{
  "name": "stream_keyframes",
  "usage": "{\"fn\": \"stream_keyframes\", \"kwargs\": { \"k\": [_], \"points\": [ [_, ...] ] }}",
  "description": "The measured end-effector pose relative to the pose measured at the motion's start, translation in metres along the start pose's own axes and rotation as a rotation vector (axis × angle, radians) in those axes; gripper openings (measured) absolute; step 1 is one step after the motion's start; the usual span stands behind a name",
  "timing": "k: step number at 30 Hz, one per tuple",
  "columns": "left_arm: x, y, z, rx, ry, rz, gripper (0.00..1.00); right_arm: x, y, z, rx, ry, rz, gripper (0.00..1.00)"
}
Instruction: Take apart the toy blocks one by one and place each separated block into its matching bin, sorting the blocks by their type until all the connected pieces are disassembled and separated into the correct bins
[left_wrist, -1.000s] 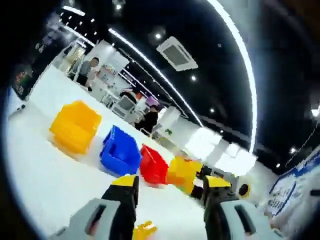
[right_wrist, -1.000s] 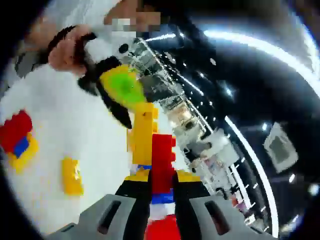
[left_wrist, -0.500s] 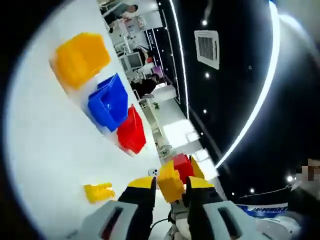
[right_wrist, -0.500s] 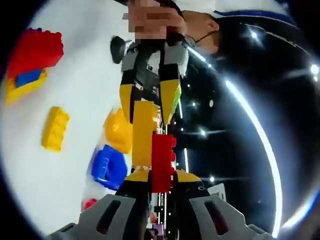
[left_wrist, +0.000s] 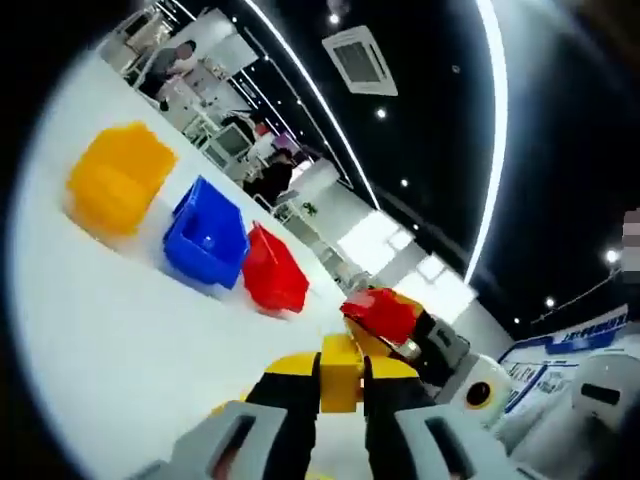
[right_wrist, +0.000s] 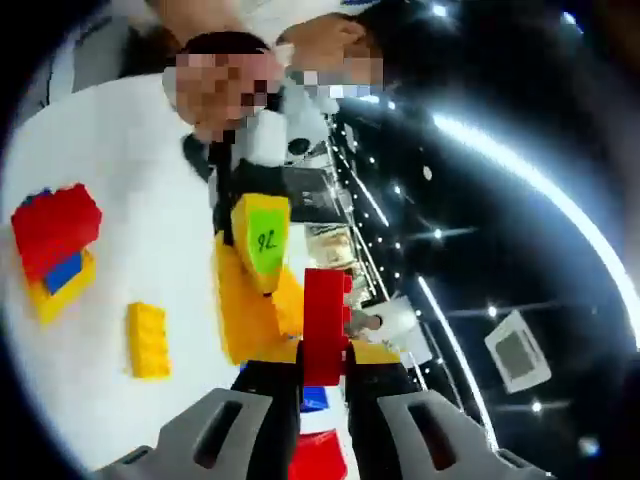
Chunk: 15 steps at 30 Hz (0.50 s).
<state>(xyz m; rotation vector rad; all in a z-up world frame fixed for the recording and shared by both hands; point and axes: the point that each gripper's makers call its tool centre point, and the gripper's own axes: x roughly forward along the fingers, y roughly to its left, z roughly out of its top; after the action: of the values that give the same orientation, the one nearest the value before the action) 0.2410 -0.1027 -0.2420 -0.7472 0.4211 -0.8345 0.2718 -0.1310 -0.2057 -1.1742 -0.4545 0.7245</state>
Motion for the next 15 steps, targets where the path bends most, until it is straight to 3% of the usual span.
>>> {"fn": "stream_keyframes", "kwargs": {
  "k": [2,3,5,6,9,10,11,15],
  "points": [
    [-0.001,0.004,0.004,0.008,-0.012,0.022,0.18,0.001,-0.008,-0.009,0.013,0.013,-0.019,0.17],
    [-0.003,0.006,0.007,0.000,-0.032,0.026,0.18,0.002,-0.011,-0.017,0.065,0.022,-0.027,0.17],
    [-0.007,0.009,0.011,-0.007,-0.052,0.040,0.18,0.007,-0.022,-0.047,0.255,0.061,-0.031,0.17],
    [-0.009,0.012,0.011,-0.004,-0.060,0.049,0.18,0.010,-0.026,-0.067,0.374,0.091,-0.037,0.17],
    [-0.017,0.019,0.018,0.077,-0.111,0.109,0.18,0.017,-0.020,-0.147,0.883,0.202,-0.041,0.17],
    [-0.018,0.019,0.020,0.102,-0.122,0.118,0.19,0.017,-0.017,-0.171,0.980,0.237,-0.057,0.17],
    [-0.020,0.018,0.023,0.143,-0.139,0.127,0.19,0.018,-0.018,-0.188,1.042,0.240,-0.078,0.17],
    [-0.034,0.020,0.034,0.289,-0.177,0.189,0.19,0.022,-0.030,-0.224,1.190,0.260,-0.146,0.18]
  ]
}}
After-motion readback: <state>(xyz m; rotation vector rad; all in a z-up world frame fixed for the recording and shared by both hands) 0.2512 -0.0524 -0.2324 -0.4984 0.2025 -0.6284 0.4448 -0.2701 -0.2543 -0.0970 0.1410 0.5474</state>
